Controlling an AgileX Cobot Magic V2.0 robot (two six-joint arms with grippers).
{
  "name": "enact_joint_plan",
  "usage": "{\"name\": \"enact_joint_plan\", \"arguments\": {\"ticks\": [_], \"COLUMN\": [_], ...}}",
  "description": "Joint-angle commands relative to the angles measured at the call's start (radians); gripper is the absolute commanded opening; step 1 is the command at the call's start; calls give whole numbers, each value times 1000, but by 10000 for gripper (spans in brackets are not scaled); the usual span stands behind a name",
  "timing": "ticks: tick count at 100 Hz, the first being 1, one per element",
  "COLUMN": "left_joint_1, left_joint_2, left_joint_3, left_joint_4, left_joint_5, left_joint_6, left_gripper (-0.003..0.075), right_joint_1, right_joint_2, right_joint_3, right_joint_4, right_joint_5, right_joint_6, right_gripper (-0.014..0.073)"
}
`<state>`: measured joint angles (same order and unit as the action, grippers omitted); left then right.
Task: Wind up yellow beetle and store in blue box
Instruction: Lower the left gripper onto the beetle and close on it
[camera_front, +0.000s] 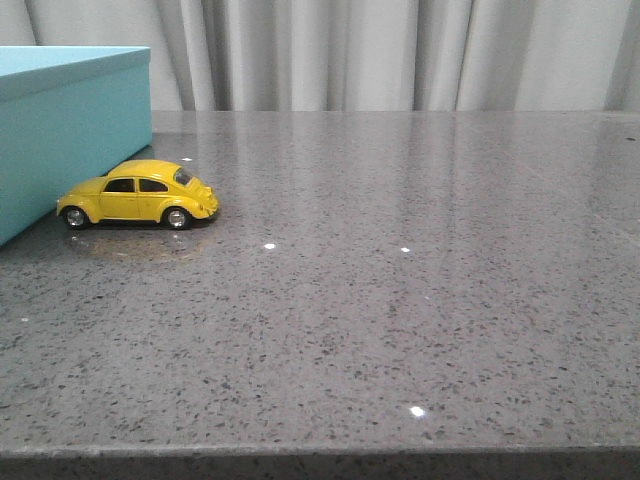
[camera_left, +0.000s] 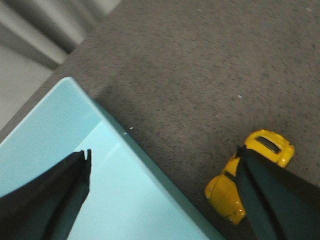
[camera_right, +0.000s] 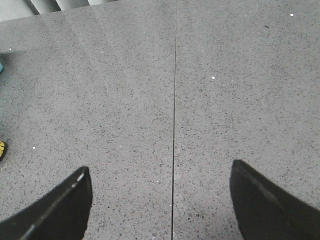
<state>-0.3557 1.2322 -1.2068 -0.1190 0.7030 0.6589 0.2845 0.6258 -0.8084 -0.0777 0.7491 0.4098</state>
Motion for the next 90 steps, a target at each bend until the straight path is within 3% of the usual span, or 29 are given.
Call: {"name": "enact_joint_plan", "arguments": {"ticks": [1, 25, 39, 90], "left_joint_1": [-45, -97, -103, -103], "left_joint_2": [53, 261, 324, 459], "left_joint_3": [-114, -296, -301, -299], "left_joint_4": [-6, -3, -3, -3], "left_joint_5": [71, 316, 333, 373], "left_joint_6": [92, 160, 219, 221], "left_gripper": [568, 568, 568, 568], "right_joint_1": [-2, -2, -2, -2], "right_joint_2": [-2, -2, -2, -2], "right_joint_3": [-25, -25, -25, -25], "right_joint_4": [-5, -5, -5, -3], "right_joint_5": [-72, -72, -72, -72], "right_joint_6": [-10, -10, -10, -10], "right_gripper": [569, 569, 569, 569]}}
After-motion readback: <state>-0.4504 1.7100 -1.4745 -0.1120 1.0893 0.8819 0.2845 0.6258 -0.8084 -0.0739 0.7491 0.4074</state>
